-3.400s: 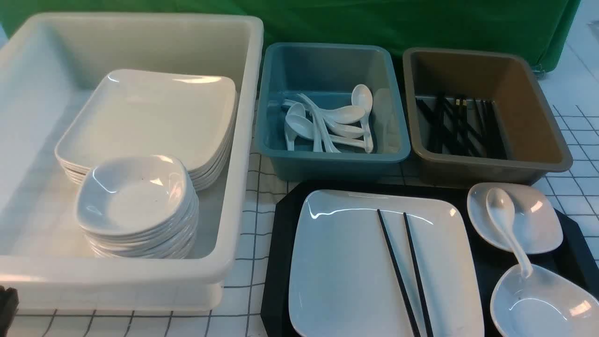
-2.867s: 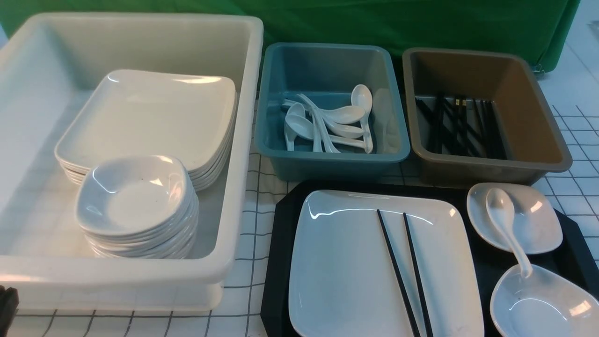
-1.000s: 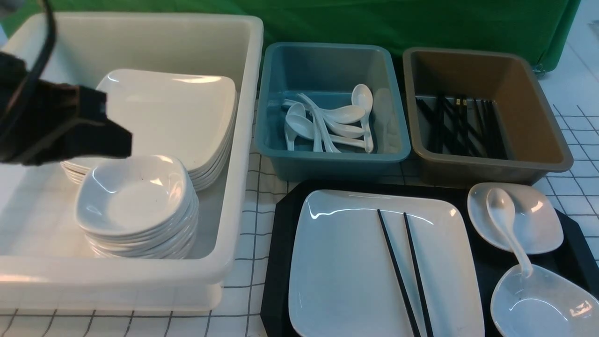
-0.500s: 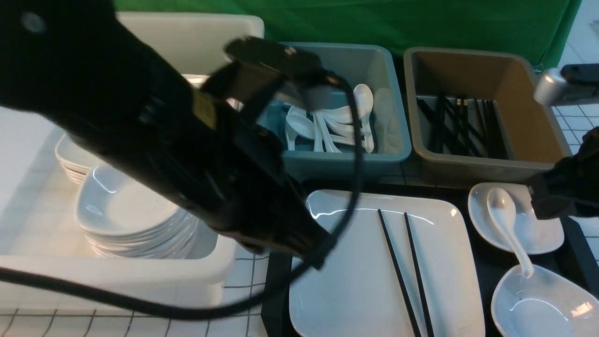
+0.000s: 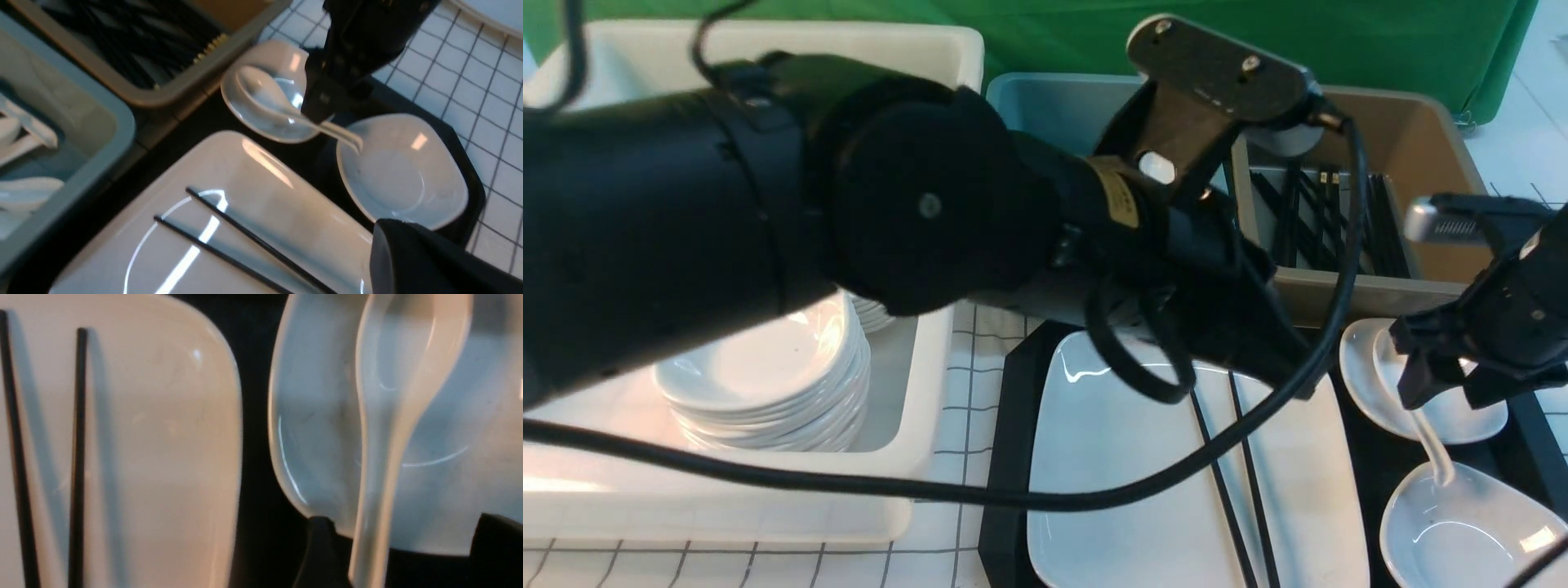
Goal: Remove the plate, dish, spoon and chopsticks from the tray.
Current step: Use the right arm to grab a soup spoon from the plate, then use the right arm to put the soup spoon into the small storage box in the middle
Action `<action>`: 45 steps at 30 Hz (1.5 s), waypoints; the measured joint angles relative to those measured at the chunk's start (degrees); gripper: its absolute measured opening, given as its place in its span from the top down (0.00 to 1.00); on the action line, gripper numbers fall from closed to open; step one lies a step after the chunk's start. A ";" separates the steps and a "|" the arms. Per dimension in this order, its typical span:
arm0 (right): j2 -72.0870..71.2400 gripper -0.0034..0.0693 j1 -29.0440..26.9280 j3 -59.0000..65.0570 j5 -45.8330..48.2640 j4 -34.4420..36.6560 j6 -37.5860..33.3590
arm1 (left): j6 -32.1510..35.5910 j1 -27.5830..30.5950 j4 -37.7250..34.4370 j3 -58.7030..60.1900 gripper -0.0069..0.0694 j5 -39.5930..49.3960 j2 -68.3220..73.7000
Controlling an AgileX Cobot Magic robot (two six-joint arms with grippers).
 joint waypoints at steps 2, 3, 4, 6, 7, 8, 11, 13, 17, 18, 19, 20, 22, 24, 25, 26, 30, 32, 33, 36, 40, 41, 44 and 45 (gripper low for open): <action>2.00 0.30 -0.05 0.00 -1.62 0.00 0.00 | 0.45 0.00 0.00 0.00 0.91 -1.51 1.24; 2.62 0.30 -0.05 -0.05 -2.04 0.00 0.00 | 0.45 0.00 0.00 0.00 0.91 -1.65 1.73; 3.19 0.30 -0.05 -0.05 -2.39 0.00 0.00 | 0.45 0.00 0.00 0.00 0.91 -1.77 2.30; 4.45 0.32 -0.05 -0.05 -2.91 0.00 0.00 | 0.45 0.00 0.00 0.00 0.91 -1.92 3.28; 4.93 0.34 -0.05 -0.05 -3.34 0.00 0.00 | 0.50 0.00 0.00 0.00 0.91 -1.92 3.71; 5.29 0.37 -0.05 -0.05 -3.63 0.00 0.00 | 0.56 0.00 0.00 0.00 0.91 -1.92 3.96; 5.93 0.54 -0.05 -0.05 -4.02 -0.07 0.00 | 0.88 0.00 0.28 0.00 0.91 -1.92 4.34; 6.04 0.71 -0.05 -0.05 -3.81 -0.07 -0.02 | 0.88 0.00 0.65 0.00 0.91 -1.92 4.34; 6.04 0.74 -0.05 -0.58 -2.57 -0.07 -0.44 | 0.88 0.00 1.02 0.00 0.91 -1.92 4.34; 6.04 0.74 -0.05 -0.93 -1.53 -0.07 -0.48 | 0.88 0.00 1.02 0.00 0.91 -1.92 4.34; 5.97 0.74 -0.05 -1.16 -0.59 -0.07 -0.60 | 0.88 0.00 1.02 0.00 0.91 -1.92 4.34; 5.60 0.74 -0.05 -1.28 0.05 0.14 -0.88 | 0.88 0.00 1.04 0.00 0.91 -1.92 4.34; 4.04 0.74 -0.05 -1.41 1.98 1.12 -1.74 | 0.88 0.00 1.09 0.00 0.91 -1.86 4.21; 1.76 0.74 -0.05 -1.55 3.77 2.17 -2.33 | 0.50 0.33 1.09 0.00 0.91 -1.28 3.85; 0.47 0.74 -0.05 -1.66 4.51 2.43 -2.61 | -0.02 0.66 1.09 0.00 0.91 -0.76 3.48; -1.54 0.74 -0.05 -1.66 5.48 2.73 -3.05 | -0.93 1.27 1.09 0.00 0.91 -0.08 3.05; -7.37 0.74 0.91 -1.60 9.13 3.71 -3.53 | -4.89 5.44 1.11 0.00 0.91 3.53 1.32; -10.50 0.74 2.58 -1.60 10.96 5.86 -5.19 | -5.99 8.62 1.30 0.00 0.91 5.96 0.29; -11.87 0.74 3.76 -1.60 10.91 7.41 -6.34 | -6.14 10.30 1.31 0.00 0.91 7.06 -0.19; -14.48 0.74 7.83 -2.12 7.23 10.38 -8.07 | -6.41 14.88 1.31 -0.02 0.91 9.14 -1.27; -12.59 0.74 12.54 -7.36 1.75 11.23 -7.75 | -6.69 19.54 1.31 -0.07 0.91 11.07 -1.79; -11.11 0.74 13.34 -9.64 0.77 11.29 -7.64 | -6.69 20.14 1.31 -0.07 0.91 11.78 -1.79; -5.79 0.74 14.75 -16.85 -0.81 11.47 -6.59 | -6.07 20.83 1.26 -0.07 0.91 12.46 -1.79; -3.31 0.74 14.92 -19.93 -1.08 11.71 -6.00 | -5.94 20.83 0.97 -0.07 0.91 12.46 -1.79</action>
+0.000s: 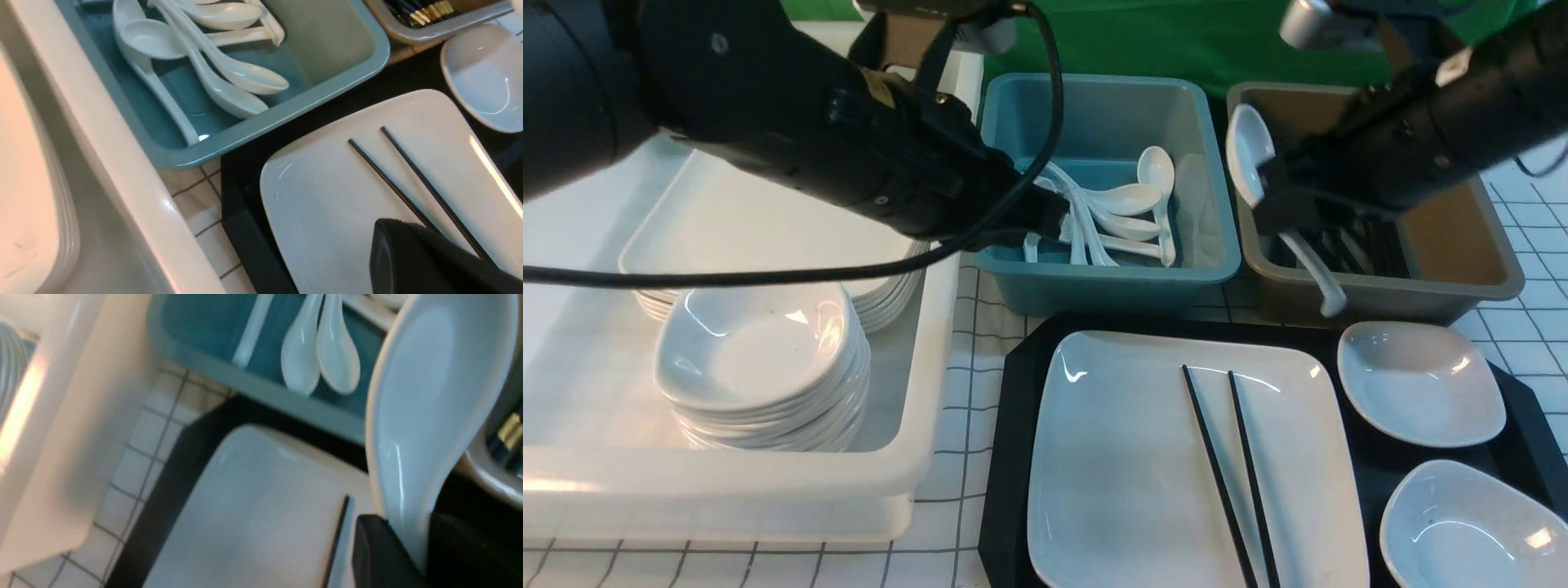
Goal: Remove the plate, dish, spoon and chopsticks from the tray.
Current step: Use the right arm to put the soup spoon into the small storage box in the middle, then use the right arm to grab a pair of chopsticks from the plate
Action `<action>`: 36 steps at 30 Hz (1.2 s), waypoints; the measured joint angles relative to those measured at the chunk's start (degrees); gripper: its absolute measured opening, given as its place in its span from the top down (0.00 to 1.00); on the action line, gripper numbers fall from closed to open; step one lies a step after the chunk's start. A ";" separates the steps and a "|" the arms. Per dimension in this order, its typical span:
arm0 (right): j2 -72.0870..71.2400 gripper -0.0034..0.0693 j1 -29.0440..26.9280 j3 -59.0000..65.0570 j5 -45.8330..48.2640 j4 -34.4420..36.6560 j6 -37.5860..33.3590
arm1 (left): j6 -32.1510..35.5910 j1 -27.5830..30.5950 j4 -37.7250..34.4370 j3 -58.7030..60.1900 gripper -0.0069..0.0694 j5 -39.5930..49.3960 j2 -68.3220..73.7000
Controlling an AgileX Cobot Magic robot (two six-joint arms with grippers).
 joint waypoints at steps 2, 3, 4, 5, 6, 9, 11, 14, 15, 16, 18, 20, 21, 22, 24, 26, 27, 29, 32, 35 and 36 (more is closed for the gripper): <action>3.64 0.74 0.28 -4.39 -0.22 0.31 0.86 | 0.05 0.00 -0.63 0.00 0.91 0.00 0.00; 8.94 0.74 0.33 -9.91 -0.50 0.44 2.53 | 0.05 0.00 -1.62 0.00 0.91 0.21 0.00; 8.94 0.74 0.33 -10.50 -0.50 0.44 2.53 | 0.08 0.00 -1.74 0.00 0.91 0.27 0.00; 12.49 0.74 0.33 -13.86 -0.50 0.51 3.39 | 0.08 0.00 -2.31 0.00 0.91 0.58 -0.05; 15.30 0.74 0.33 -16.87 -0.50 0.57 4.10 | 0.12 0.00 -2.71 0.00 0.91 1.28 -0.04; 20.26 0.72 0.33 -22.11 -0.62 0.57 5.48 | 0.32 0.00 -3.39 0.00 0.91 3.91 -0.04; 22.94 0.66 0.33 -24.21 -1.55 0.61 6.01 | 0.44 0.00 -4.08 0.00 0.91 5.80 -0.04; 24.90 0.53 0.33 -25.19 -3.67 0.61 6.19 | 0.97 0.00 -5.35 0.00 0.91 7.82 -0.04; 25.08 0.51 0.33 -25.25 -3.74 0.61 6.21 | 1.38 0.00 -5.76 0.00 0.91 8.22 -0.04; 25.08 0.48 0.33 -25.36 -3.68 0.61 6.26 | 1.88 0.00 -6.47 0.00 0.91 8.88 -0.04; 24.92 0.46 0.33 -25.55 -3.17 0.61 6.26 | 2.53 0.00 -7.57 0.00 0.91 9.75 -0.04; 23.95 0.45 0.33 -25.81 -0.23 0.61 6.07 | 3.40 0.00 -8.49 0.00 0.91 10.64 -0.06; 23.60 0.46 0.33 -25.81 1.01 0.61 5.96 | 3.73 0.00 -8.82 0.00 0.91 10.97 -0.11; 22.69 0.49 0.33 -25.81 3.93 0.61 5.31 | 4.57 0.00 -9.39 0.00 0.91 11.69 -0.11; 20.92 0.59 0.33 -25.92 9.08 -0.21 4.07 | 5.96 0.00 -10.33 0.00 0.91 12.88 -0.11; 18.98 0.72 0.33 -25.91 14.65 -1.76 3.63 | 6.46 -0.51 -10.59 0.00 0.91 13.48 -0.11; 17.76 0.79 0.33 -25.69 16.61 -2.56 3.63 | 6.60 -1.07 -10.37 0.00 0.91 13.62 -0.11; 15.31 0.88 0.33 -24.76 18.08 -3.61 3.46 | 6.59 -2.80 -9.65 0.00 0.91 13.67 -0.11; 10.46 0.93 0.82 -19.93 18.71 -4.83 2.96 | 5.63 -7.17 -7.69 0.00 0.91 14.35 -0.11; 6.09 0.87 2.40 -13.88 18.93 -7.35 4.01 | 4.12 -10.99 -5.81 0.00 0.91 15.40 -0.11; 4.78 0.82 3.07 -10.82 18.98 -8.17 4.66 | 3.39 -12.48 -4.89 0.00 0.91 15.53 -0.11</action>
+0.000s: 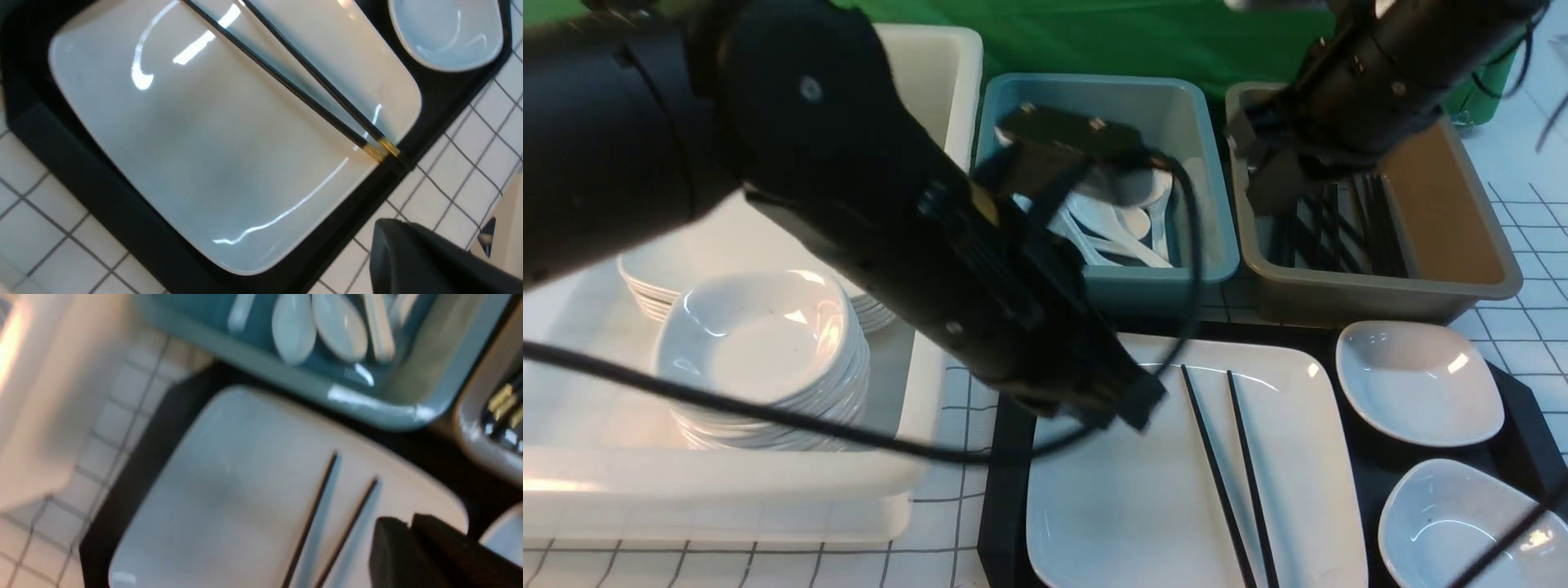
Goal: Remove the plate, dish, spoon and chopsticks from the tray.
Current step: Use the right arm to grab a pair of chopsticks from the plate
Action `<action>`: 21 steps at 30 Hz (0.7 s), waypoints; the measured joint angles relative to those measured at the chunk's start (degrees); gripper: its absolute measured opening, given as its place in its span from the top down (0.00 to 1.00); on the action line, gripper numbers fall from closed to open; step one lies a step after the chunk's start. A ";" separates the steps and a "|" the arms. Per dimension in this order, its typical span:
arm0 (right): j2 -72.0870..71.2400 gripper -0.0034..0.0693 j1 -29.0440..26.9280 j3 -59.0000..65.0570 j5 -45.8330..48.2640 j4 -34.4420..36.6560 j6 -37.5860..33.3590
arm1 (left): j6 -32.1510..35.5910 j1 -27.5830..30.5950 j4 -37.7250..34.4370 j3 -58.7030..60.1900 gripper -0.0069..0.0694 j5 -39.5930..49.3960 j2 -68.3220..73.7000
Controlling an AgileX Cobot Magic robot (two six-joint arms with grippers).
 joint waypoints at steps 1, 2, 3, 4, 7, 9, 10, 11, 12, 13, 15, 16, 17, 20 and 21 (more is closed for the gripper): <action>-2.11 0.72 1.33 4.68 0.11 -1.47 1.31 | -0.69 -1.86 1.35 0.00 0.91 0.17 0.00; -3.13 0.67 2.10 6.81 0.18 -2.25 2.17 | -1.04 -2.75 2.10 0.00 0.91 0.31 0.00; -4.40 0.55 3.35 11.82 -0.04 -3.13 3.35 | -1.88 -3.75 3.17 0.00 0.91 0.72 0.00; -5.06 0.50 4.19 13.98 -0.24 -3.58 4.13 | -2.14 -4.11 3.59 0.00 0.91 0.97 0.00; -5.88 0.29 7.10 23.42 -3.89 -4.38 5.95 | -2.29 -4.41 4.25 0.00 0.91 2.28 0.00; -5.81 0.19 9.04 29.27 -9.19 -4.61 7.34 | -2.49 -4.41 5.30 0.00 0.91 2.73 0.00; -5.75 0.19 9.24 29.81 -9.77 -4.61 7.56 | -2.49 -4.41 5.52 0.00 0.91 2.80 0.00; -5.61 0.16 10.12 32.26 -12.71 -4.82 8.12 | -2.77 -4.41 6.05 0.00 0.91 2.93 0.00; -5.39 0.15 11.07 35.39 -16.36 -4.82 9.11 | -3.08 -4.41 6.77 0.00 0.91 3.15 0.00; -5.22 0.15 11.26 36.00 -17.51 -4.87 9.40 | -3.14 -4.41 6.85 0.00 0.91 3.24 0.00; -4.02 0.15 11.69 38.54 -20.90 -5.00 10.91 | -3.32 -4.41 7.03 0.00 0.91 3.30 0.00; -3.35 0.15 11.69 38.99 -21.54 -5.16 11.26 | -3.37 -4.41 7.03 0.00 0.91 3.30 0.00; -2.60 0.15 11.69 39.28 -21.93 -5.31 11.51 | -3.44 -4.41 7.03 0.00 0.91 3.30 0.00; -0.45 0.15 11.69 39.35 -22.85 -5.38 11.65 | -3.72 -4.41 7.03 0.00 0.91 3.10 0.00; 0.36 0.17 11.69 39.35 -23.04 -5.49 11.65 | -3.75 -4.41 7.03 0.00 0.91 3.01 0.00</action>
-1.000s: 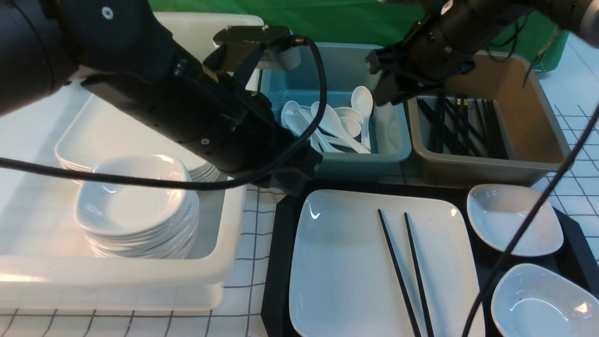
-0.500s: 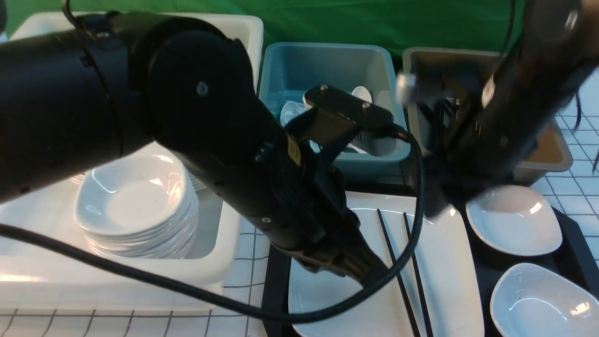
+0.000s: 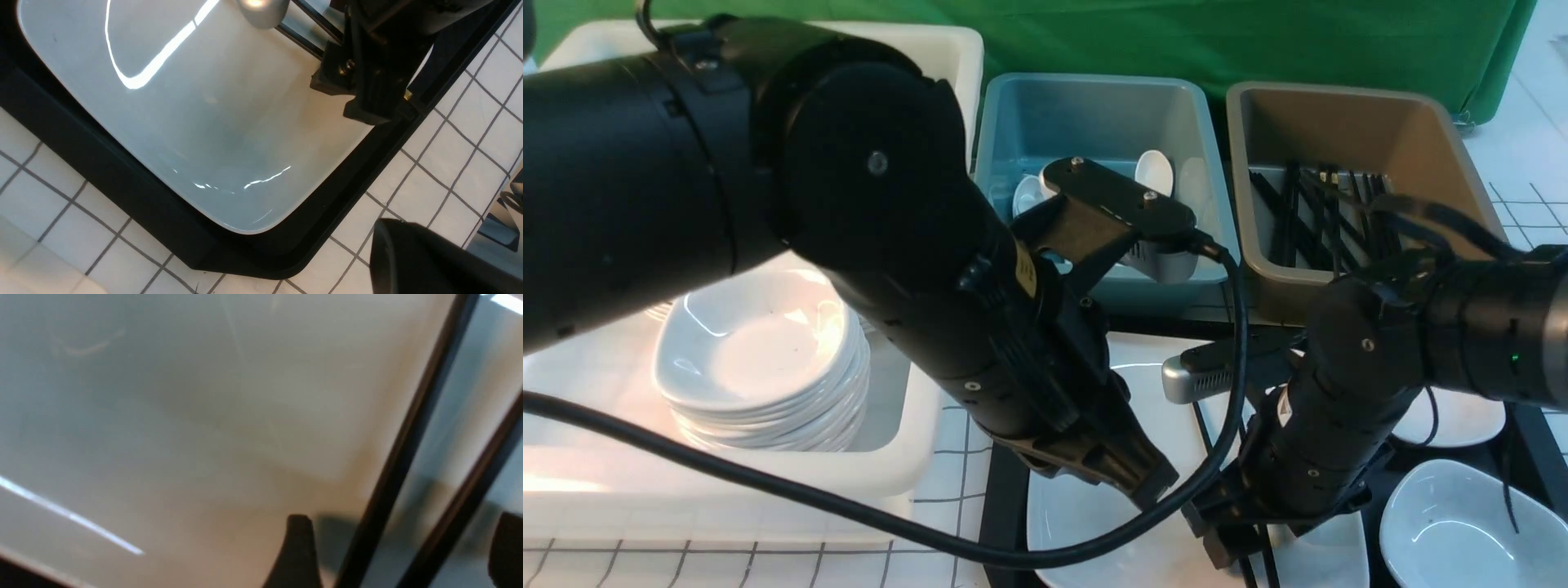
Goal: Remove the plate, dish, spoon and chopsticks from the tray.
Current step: Use the right arm to grab a pair of chopsticks from the plate
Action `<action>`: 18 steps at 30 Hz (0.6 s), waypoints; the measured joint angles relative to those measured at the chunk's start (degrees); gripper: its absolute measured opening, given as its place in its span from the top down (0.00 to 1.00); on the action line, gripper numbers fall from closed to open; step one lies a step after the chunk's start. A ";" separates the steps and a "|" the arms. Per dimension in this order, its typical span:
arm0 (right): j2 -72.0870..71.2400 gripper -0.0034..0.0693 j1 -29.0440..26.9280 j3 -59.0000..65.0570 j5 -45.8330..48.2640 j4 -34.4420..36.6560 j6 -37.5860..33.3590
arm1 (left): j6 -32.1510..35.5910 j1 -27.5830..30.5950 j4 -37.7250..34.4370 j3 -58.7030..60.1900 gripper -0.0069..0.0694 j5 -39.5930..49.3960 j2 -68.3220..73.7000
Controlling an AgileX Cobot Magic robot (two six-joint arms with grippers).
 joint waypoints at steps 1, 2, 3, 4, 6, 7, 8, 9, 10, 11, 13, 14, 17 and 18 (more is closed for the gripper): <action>0.25 0.21 0.00 -0.07 -0.05 -0.42 -0.06 | -0.05 0.00 0.00 0.00 0.91 -0.12 0.00; 0.30 0.27 0.00 -0.07 -0.05 -0.54 -0.12 | -0.18 0.00 0.00 0.00 0.91 -0.13 0.00; 0.37 0.33 0.00 -0.07 -0.05 -0.86 -0.12 | -0.26 0.00 0.00 0.00 0.91 -0.13 0.00; 0.36 0.41 0.00 -0.07 0.01 -0.99 -0.18 | -0.42 0.00 0.00 0.00 0.91 -0.13 0.00; 0.36 0.65 0.00 -0.07 0.39 -1.11 -0.89 | -0.88 0.00 0.00 0.00 0.91 -0.13 0.00; 0.36 0.78 0.00 -0.07 0.70 -1.02 -1.58 | -1.02 0.00 0.04 0.00 0.91 -0.13 0.00; 0.24 0.80 0.00 -0.07 0.82 -0.78 -1.71 | -1.10 0.00 0.04 0.00 0.91 -0.13 0.00; 0.04 0.79 0.00 -0.07 1.36 -0.54 -1.93 | -1.16 0.00 0.06 0.00 0.91 -0.13 0.00; -0.10 0.79 0.00 -0.07 1.78 -0.49 -2.05 | -1.16 0.00 0.11 0.00 0.91 -0.13 0.00; -0.50 0.78 0.00 -0.07 2.71 -0.42 -2.21 | -1.28 0.00 0.11 0.00 0.91 -0.13 0.00; -1.71 0.78 0.00 -0.62 5.37 -0.36 -3.22 | -1.28 0.00 0.11 0.00 0.91 -0.13 0.00; -2.65 0.78 0.00 -1.13 7.05 -0.36 -4.08 | -1.28 0.00 0.11 0.00 0.91 -0.13 0.00; -6.74 0.78 0.00 -3.08 12.49 -0.30 -6.60 | -1.28 0.00 0.11 0.00 0.91 -0.81 0.00; -8.02 0.78 0.00 -3.58 13.33 -0.35 -7.00 | -1.28 0.00 0.11 0.00 0.91 -1.19 0.00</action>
